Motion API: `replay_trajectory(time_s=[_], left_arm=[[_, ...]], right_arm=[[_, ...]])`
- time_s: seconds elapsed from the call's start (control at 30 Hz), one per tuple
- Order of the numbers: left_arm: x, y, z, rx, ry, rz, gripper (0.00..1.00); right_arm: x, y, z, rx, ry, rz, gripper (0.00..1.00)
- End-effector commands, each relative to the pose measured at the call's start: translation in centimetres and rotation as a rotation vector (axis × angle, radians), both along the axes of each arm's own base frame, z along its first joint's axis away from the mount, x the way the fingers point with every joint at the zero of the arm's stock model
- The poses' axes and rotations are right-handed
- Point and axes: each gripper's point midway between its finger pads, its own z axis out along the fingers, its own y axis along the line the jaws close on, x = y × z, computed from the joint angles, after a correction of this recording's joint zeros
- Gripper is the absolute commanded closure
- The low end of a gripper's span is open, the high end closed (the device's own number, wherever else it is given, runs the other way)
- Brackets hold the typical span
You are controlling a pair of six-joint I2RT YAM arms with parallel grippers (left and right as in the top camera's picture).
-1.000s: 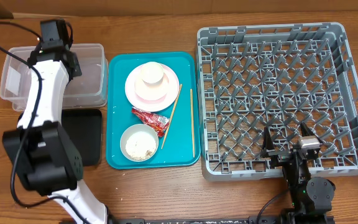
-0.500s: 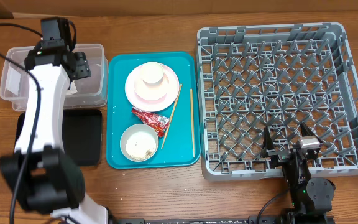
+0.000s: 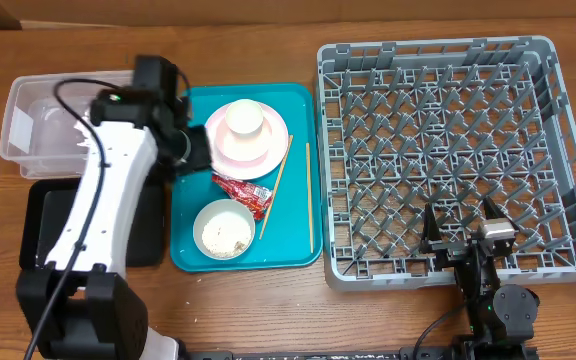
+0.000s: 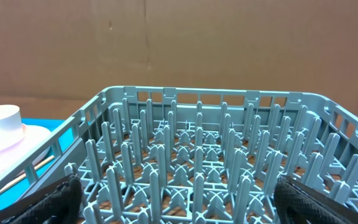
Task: Sort waste into correct bins and load items into the dishwasher
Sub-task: 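Reach the left gripper to the red wrapper and grasp it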
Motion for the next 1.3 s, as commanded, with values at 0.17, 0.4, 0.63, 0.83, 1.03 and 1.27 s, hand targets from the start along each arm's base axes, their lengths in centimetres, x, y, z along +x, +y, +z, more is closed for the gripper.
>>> replay_trajectory(time_s=[0.17,0.4,0.63,0.83,1.03,1.27], left_arm=[[-1.3,-3.0,-6.8,0.005,0.027,0.060,0.55],[-0.8,-2.8,-9.4,0.031,-0.027,0.097,0.53],[0.1,-1.9,-10.1,0.079,-0.077,0.124,0.53],[-0.4,-2.0,-11.1,0.099,-0.069,0.125,0.58],[0.0,-1.9,-11.5,0.107,-0.078,0.125,0.69],[0.1,-1.8,-11.8,0.114,-0.088,0.127,0.72]], right_arm=[[0.0,0.0,-0.2,-0.001,-0.004,0.002,0.00],[0.0,0.0,-0.2,-0.001,-0.004,0.002,0.00],[0.0,0.0,-0.2,-0.001,-0.004,0.002,0.00],[0.0,0.0,-0.2,-0.001,-0.004,0.002,0.00],[0.0,0.0,-0.2,-0.001,-0.004,0.002,0.00],[0.0,0.0,-0.2,-0.001,-0.004,0.002,0.00]])
